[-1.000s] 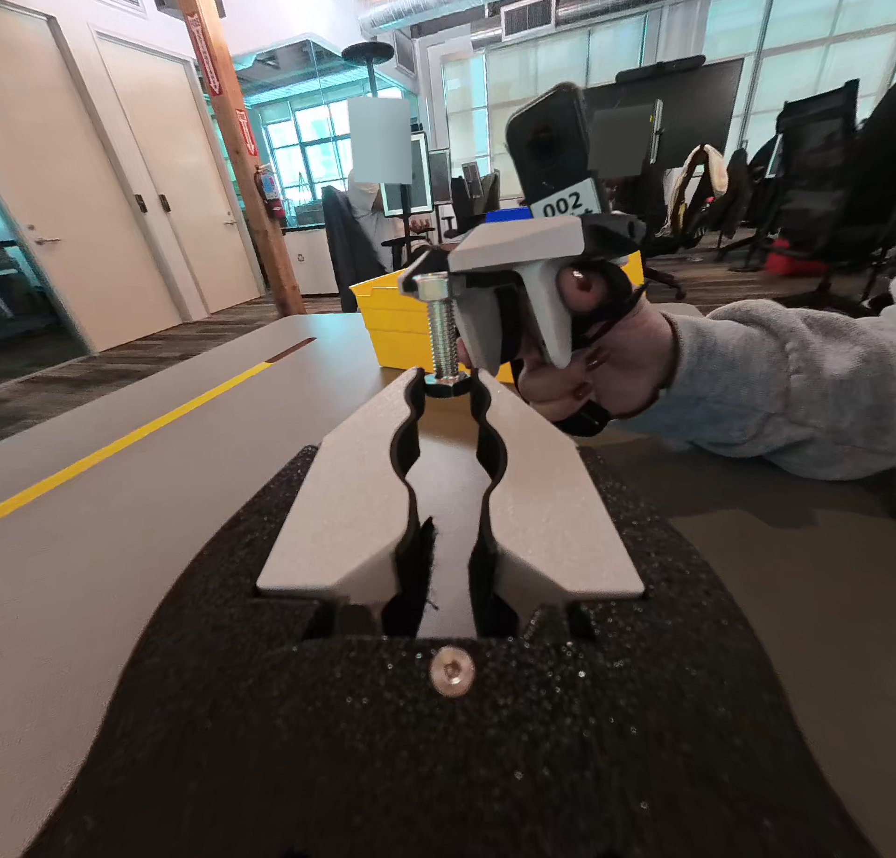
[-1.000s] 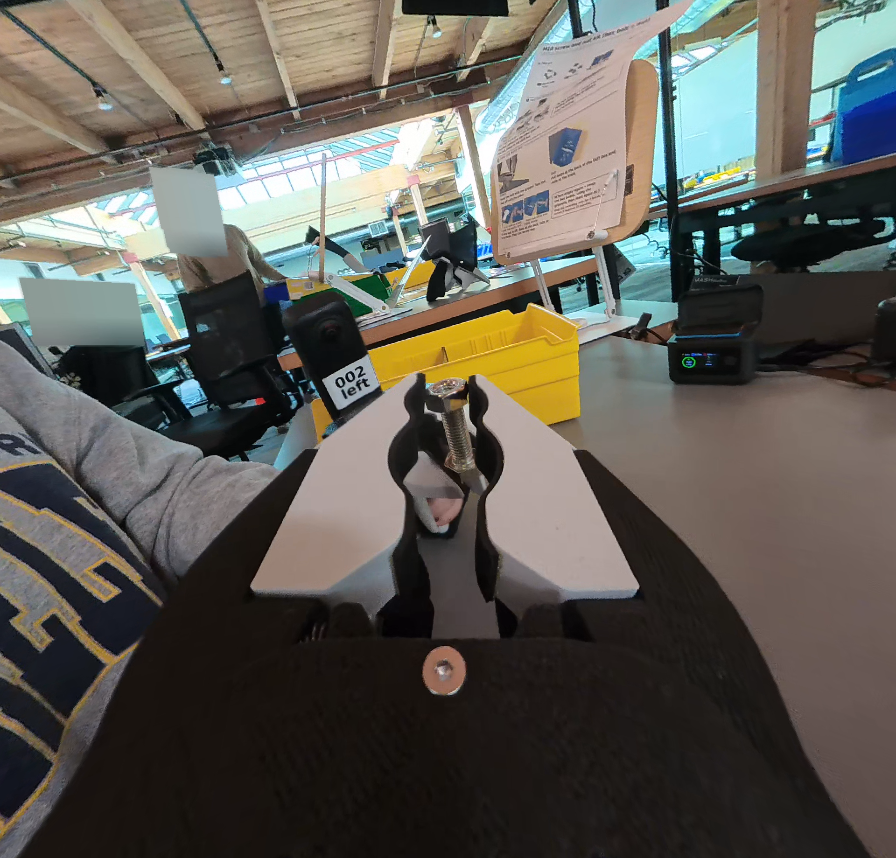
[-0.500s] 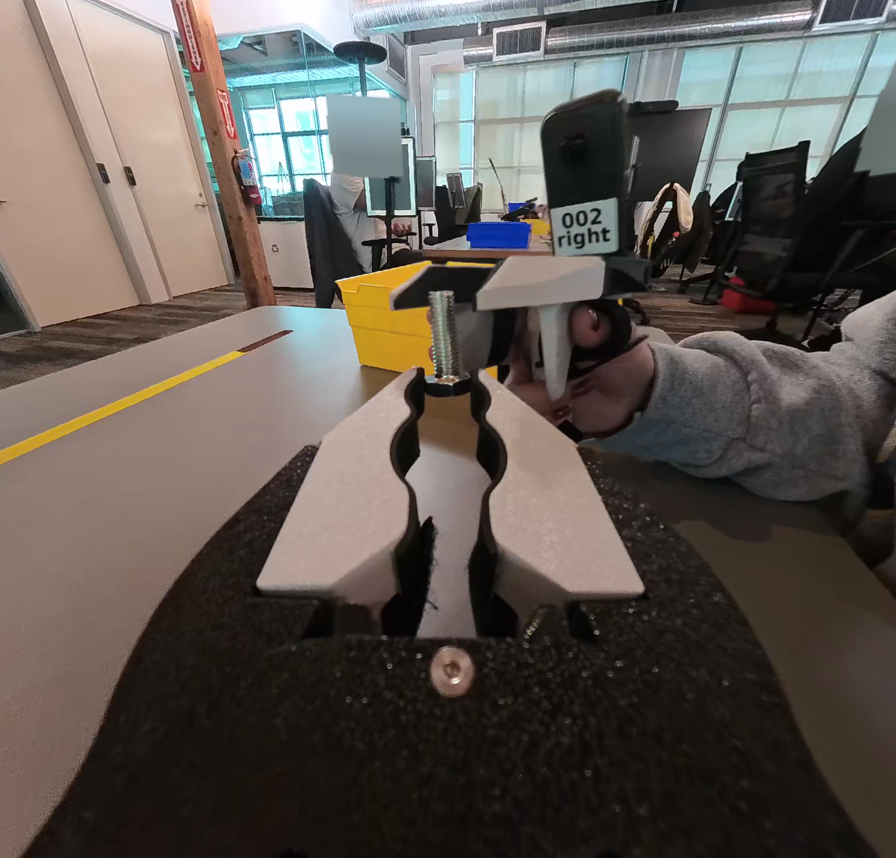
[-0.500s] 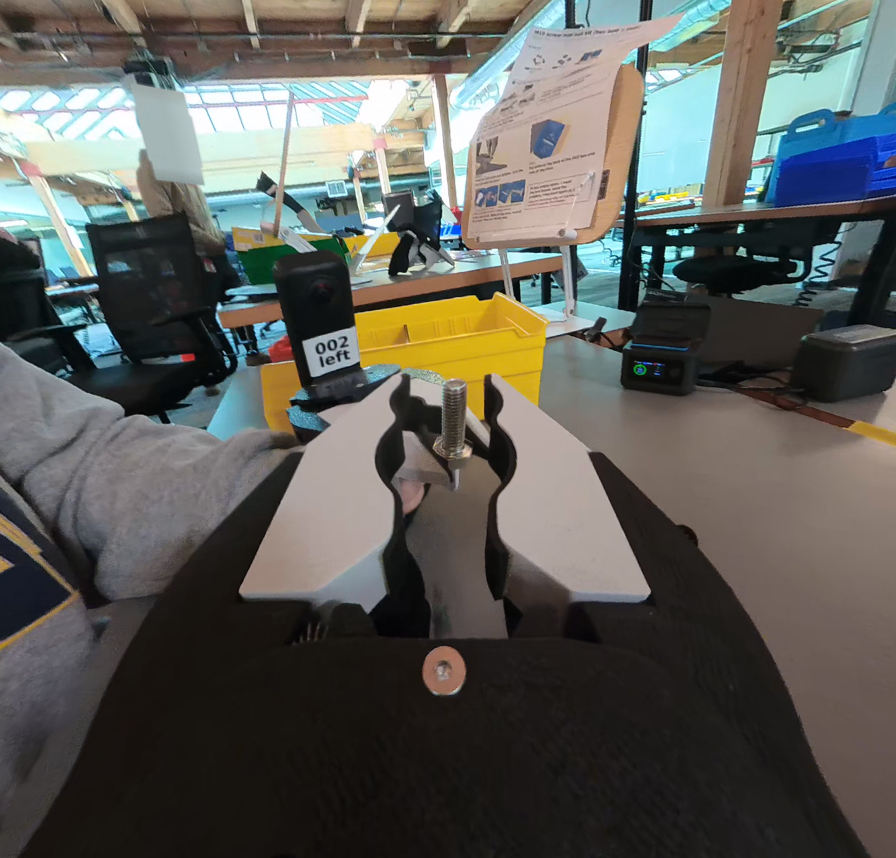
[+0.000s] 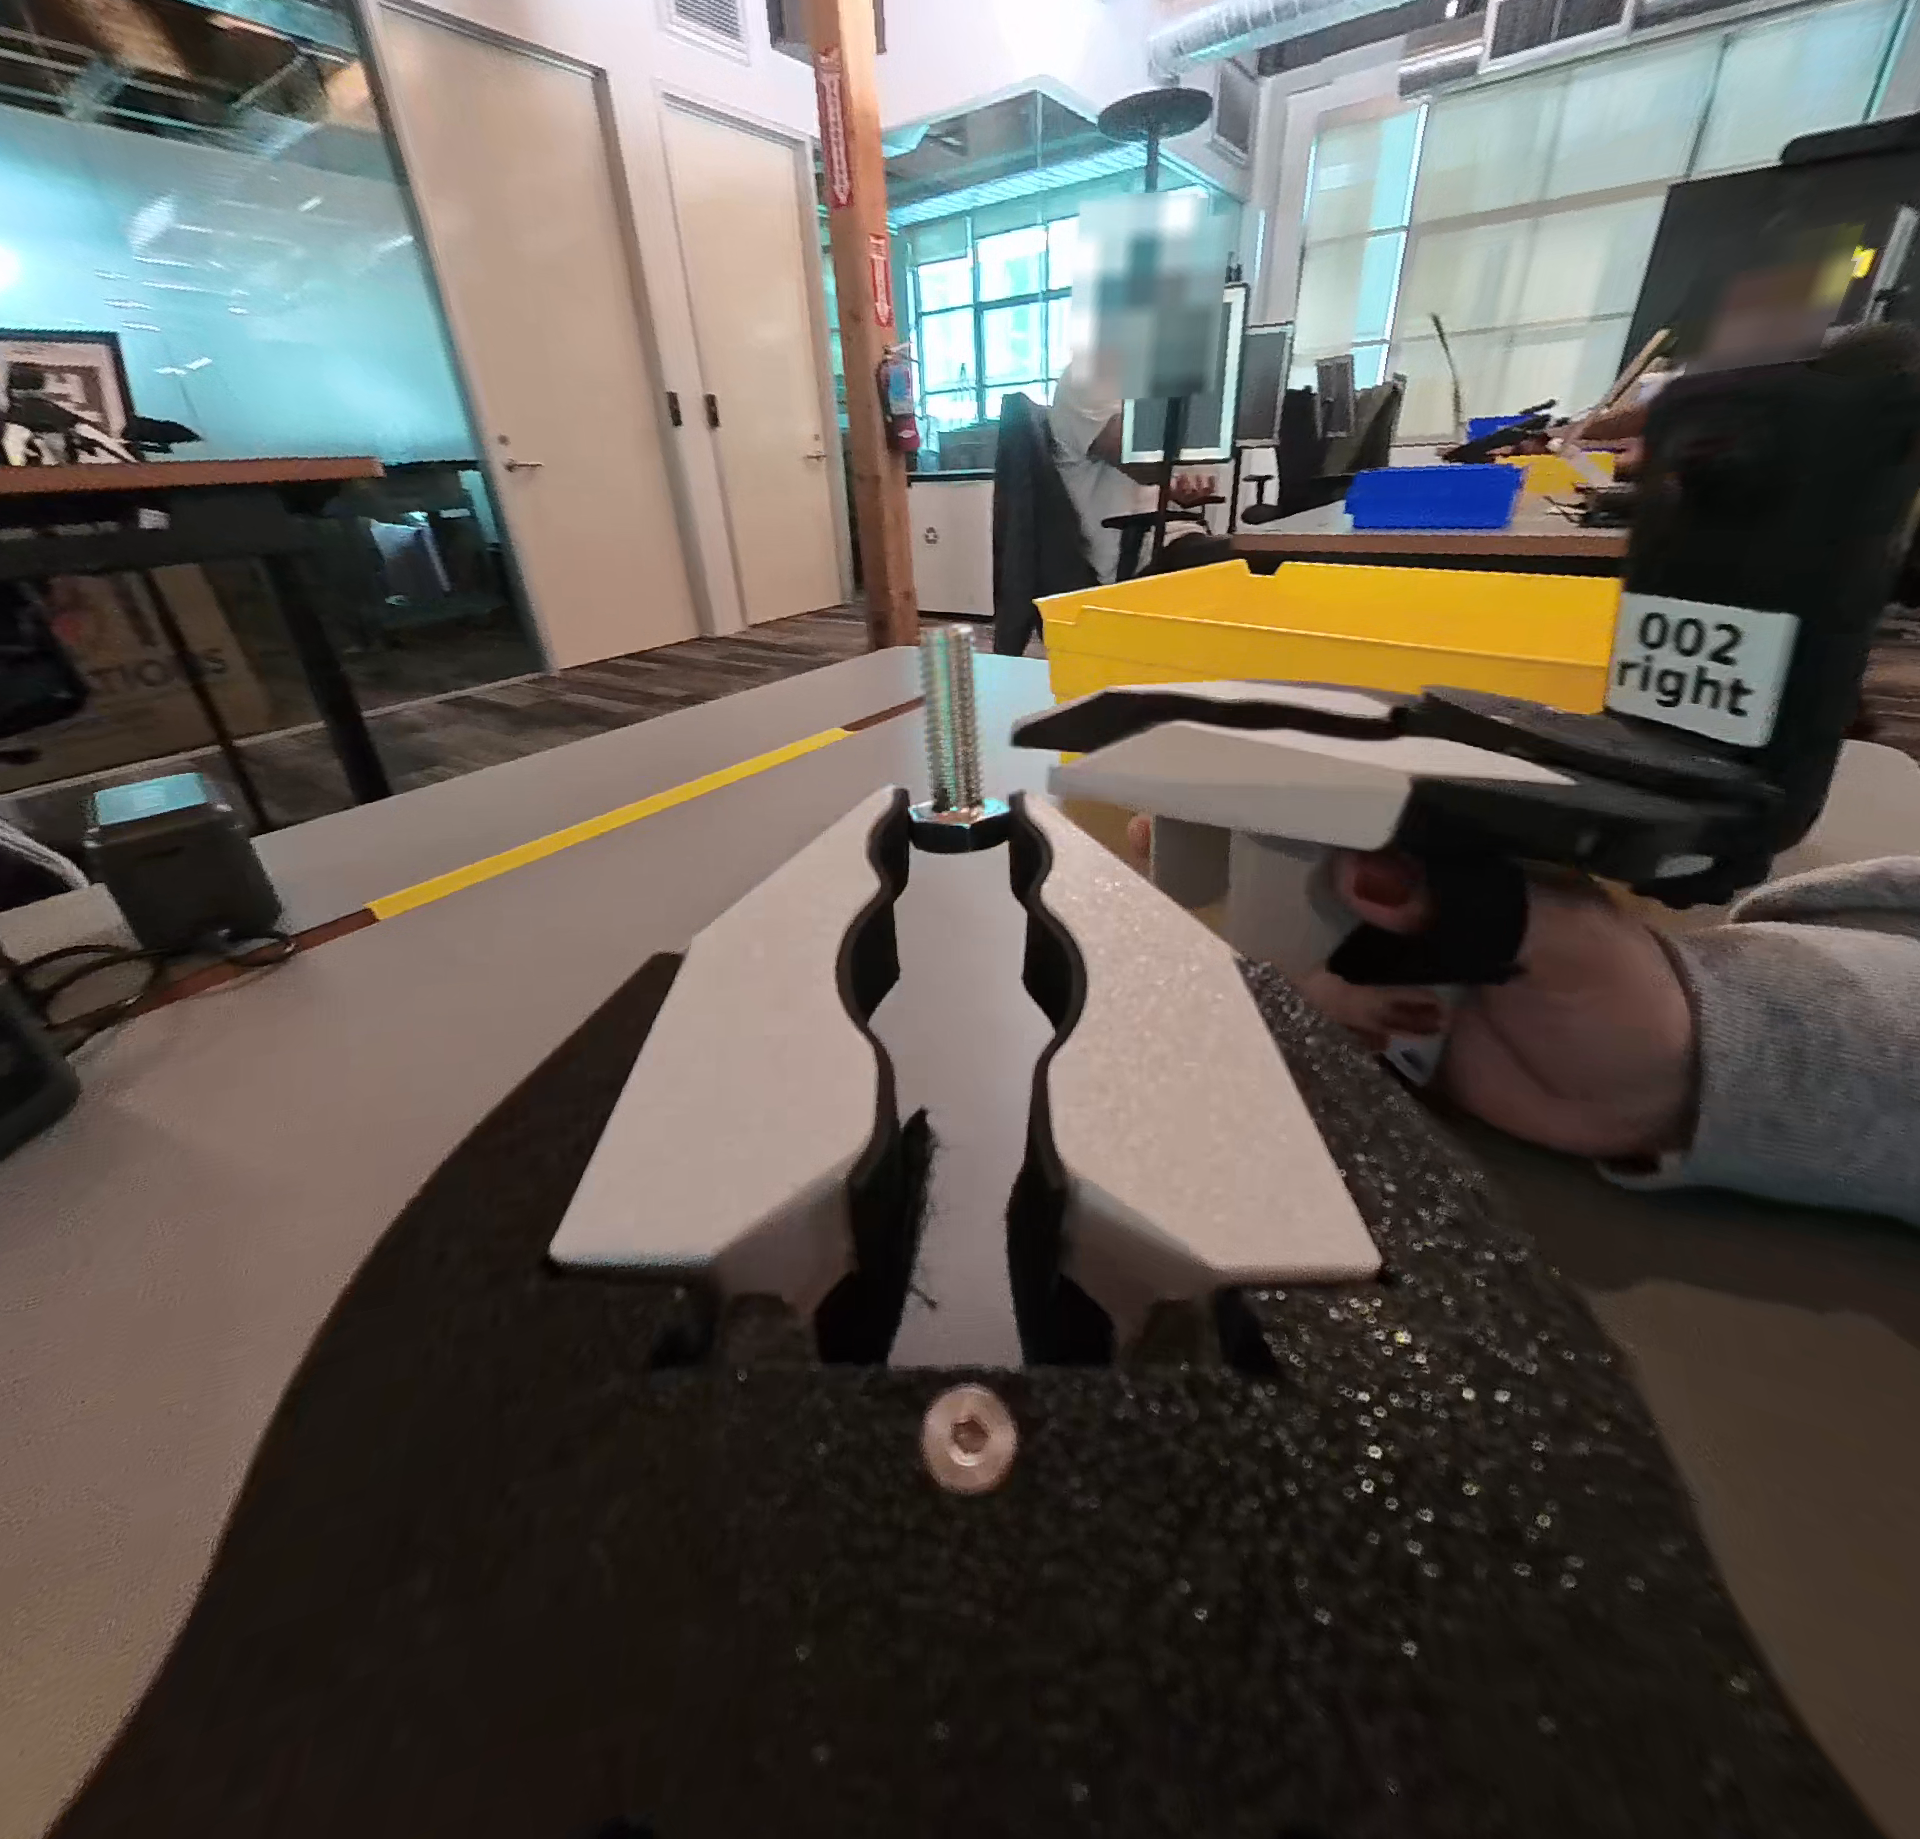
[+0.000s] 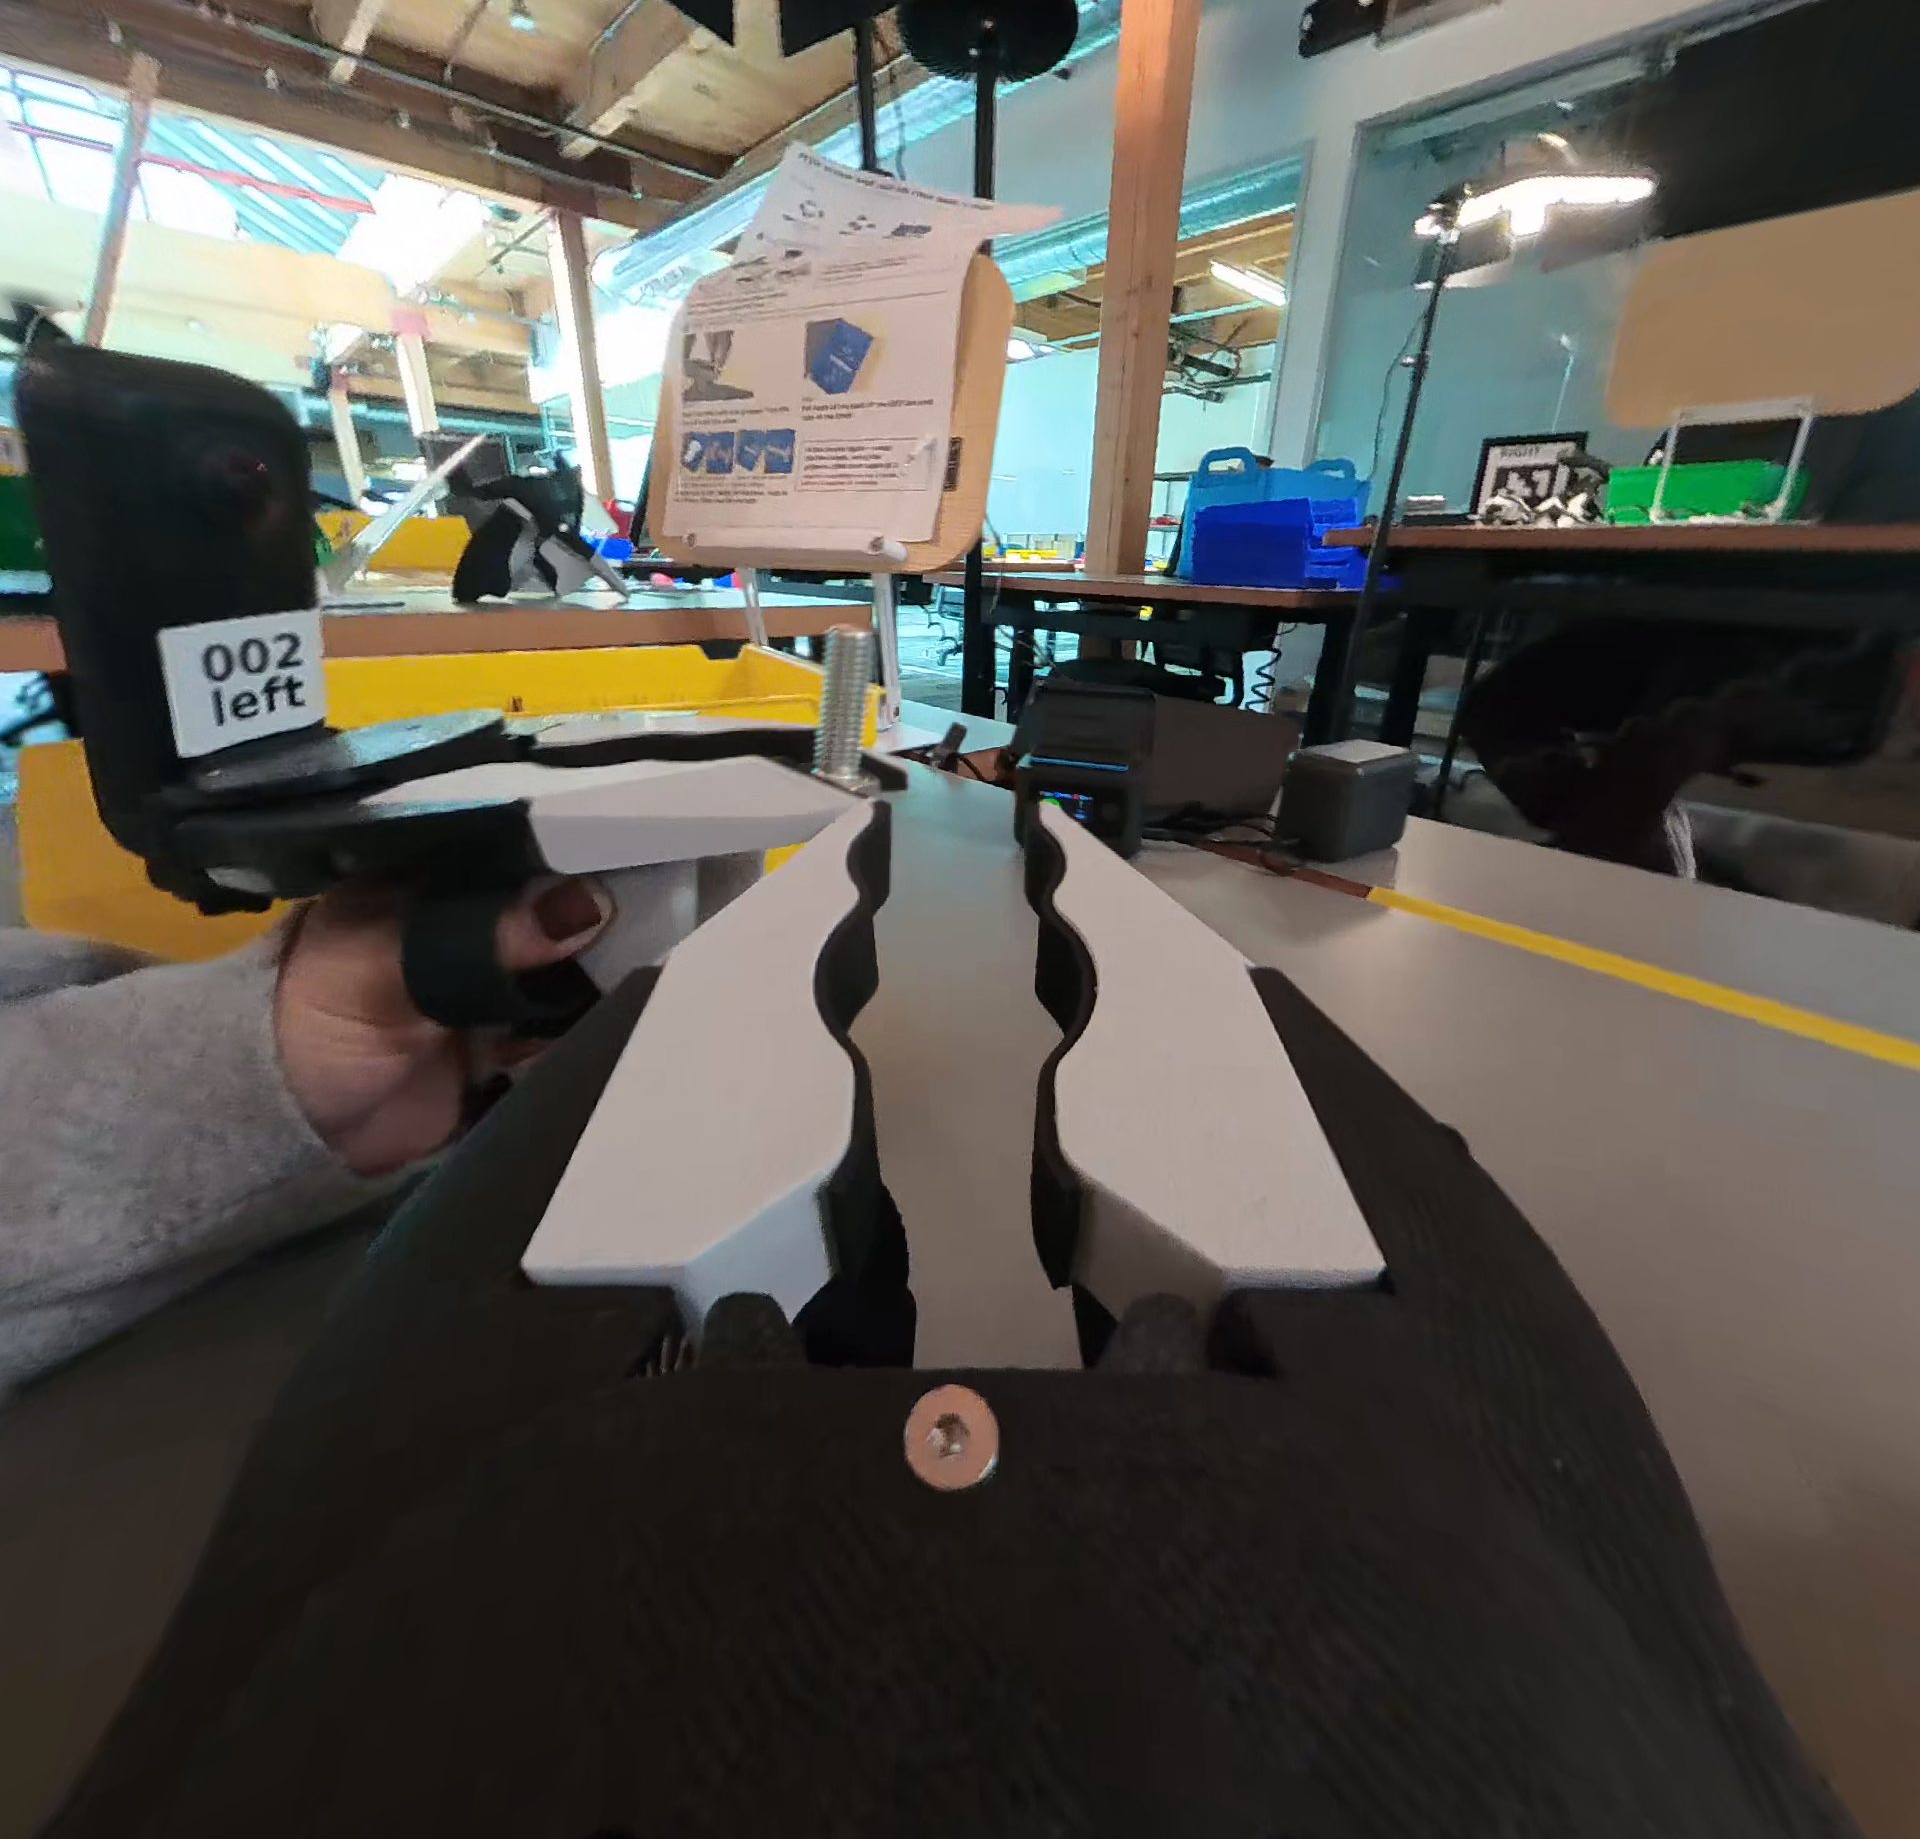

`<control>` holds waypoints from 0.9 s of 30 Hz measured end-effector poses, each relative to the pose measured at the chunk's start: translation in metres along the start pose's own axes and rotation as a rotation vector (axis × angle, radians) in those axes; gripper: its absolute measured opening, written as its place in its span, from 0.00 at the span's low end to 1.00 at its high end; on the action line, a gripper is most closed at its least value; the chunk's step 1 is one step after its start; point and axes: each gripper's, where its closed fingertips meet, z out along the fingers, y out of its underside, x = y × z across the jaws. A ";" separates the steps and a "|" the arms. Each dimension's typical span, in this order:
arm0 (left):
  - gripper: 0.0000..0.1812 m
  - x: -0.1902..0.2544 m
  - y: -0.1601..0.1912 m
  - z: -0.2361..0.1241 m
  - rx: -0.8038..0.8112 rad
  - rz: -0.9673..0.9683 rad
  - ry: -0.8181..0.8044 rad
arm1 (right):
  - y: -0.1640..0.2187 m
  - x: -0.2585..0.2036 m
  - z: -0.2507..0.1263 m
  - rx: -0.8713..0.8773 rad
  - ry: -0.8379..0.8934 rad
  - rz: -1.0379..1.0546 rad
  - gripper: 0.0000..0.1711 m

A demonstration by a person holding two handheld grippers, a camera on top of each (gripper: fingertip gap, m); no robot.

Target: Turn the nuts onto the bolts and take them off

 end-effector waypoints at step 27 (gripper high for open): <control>0.09 -0.009 0.000 -0.002 0.011 -0.073 0.004 | 0.099 -0.105 -0.103 -0.880 -0.510 -0.058 0.14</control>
